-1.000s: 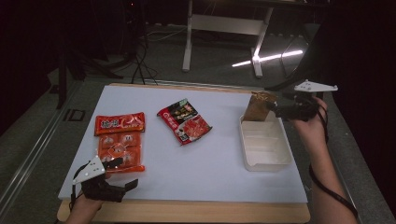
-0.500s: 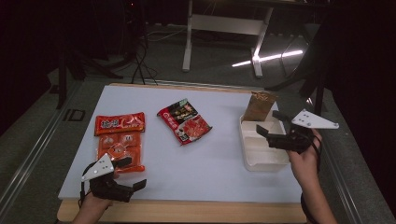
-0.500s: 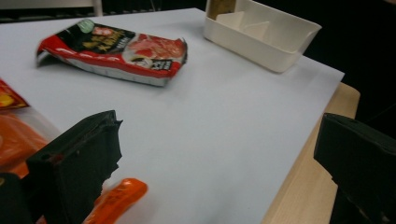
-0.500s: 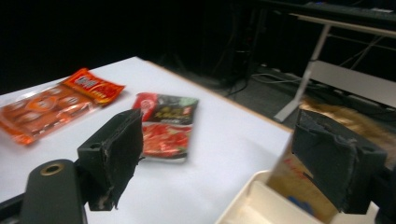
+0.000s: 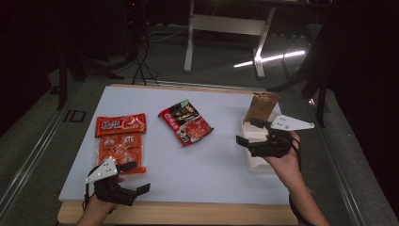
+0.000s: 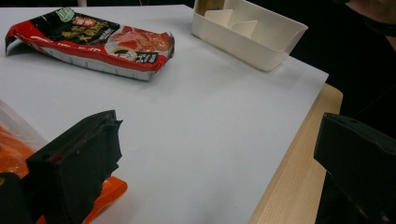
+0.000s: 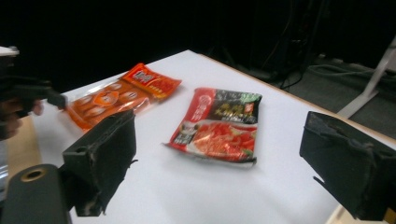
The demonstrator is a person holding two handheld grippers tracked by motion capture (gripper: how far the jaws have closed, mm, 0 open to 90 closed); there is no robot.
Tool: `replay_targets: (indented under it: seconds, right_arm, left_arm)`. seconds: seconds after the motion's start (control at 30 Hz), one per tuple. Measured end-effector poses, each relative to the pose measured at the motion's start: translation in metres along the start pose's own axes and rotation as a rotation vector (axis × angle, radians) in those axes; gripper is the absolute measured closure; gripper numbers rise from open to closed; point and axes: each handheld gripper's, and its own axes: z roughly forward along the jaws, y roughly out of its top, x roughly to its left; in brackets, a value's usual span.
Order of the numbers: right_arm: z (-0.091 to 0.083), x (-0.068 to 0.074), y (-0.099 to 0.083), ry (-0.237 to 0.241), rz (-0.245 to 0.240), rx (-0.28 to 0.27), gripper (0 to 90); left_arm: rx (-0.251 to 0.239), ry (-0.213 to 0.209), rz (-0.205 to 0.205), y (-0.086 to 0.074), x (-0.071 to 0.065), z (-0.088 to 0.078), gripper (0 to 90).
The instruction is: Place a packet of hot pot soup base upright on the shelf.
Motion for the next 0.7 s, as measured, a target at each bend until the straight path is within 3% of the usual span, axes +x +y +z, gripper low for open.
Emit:
replay_targets:
  seconds: [0.1,0.2,0.27,0.37,0.4,0.63,0.7]
  right_arm:
    - [0.019,0.001,0.005,0.018,-0.022,0.025,15.2]
    - [0.037,0.001,0.009,0.034,-0.006,0.057,22.5]
    - [0.049,0.001,0.012,0.021,-0.015,0.095,36.1]
    - [0.066,-0.005,0.015,0.01,0.025,0.128,58.7]
    - [0.071,-0.007,0.015,0.012,0.013,0.147,64.1]
    - [0.109,-0.021,0.017,-0.013,0.057,0.243,90.0]
    - [0.119,-0.024,0.016,-0.016,0.062,0.261,90.0]
  left_arm:
    - [-0.011,0.007,0.0,-0.001,0.001,-0.001,0.9]
    - [-0.016,0.012,-0.001,-0.001,0.003,-0.002,0.9]
    - [-0.021,0.014,-0.004,-0.002,0.003,-0.003,0.9]
    - [-0.024,0.015,-0.004,-0.002,0.004,-0.004,0.9]
    - [-0.025,0.014,-0.004,-0.002,0.004,-0.004,0.9]
    - [-0.028,0.012,-0.003,-0.002,0.005,-0.005,0.9]
    - [-0.028,0.008,-0.003,-0.002,0.005,-0.005,0.9]
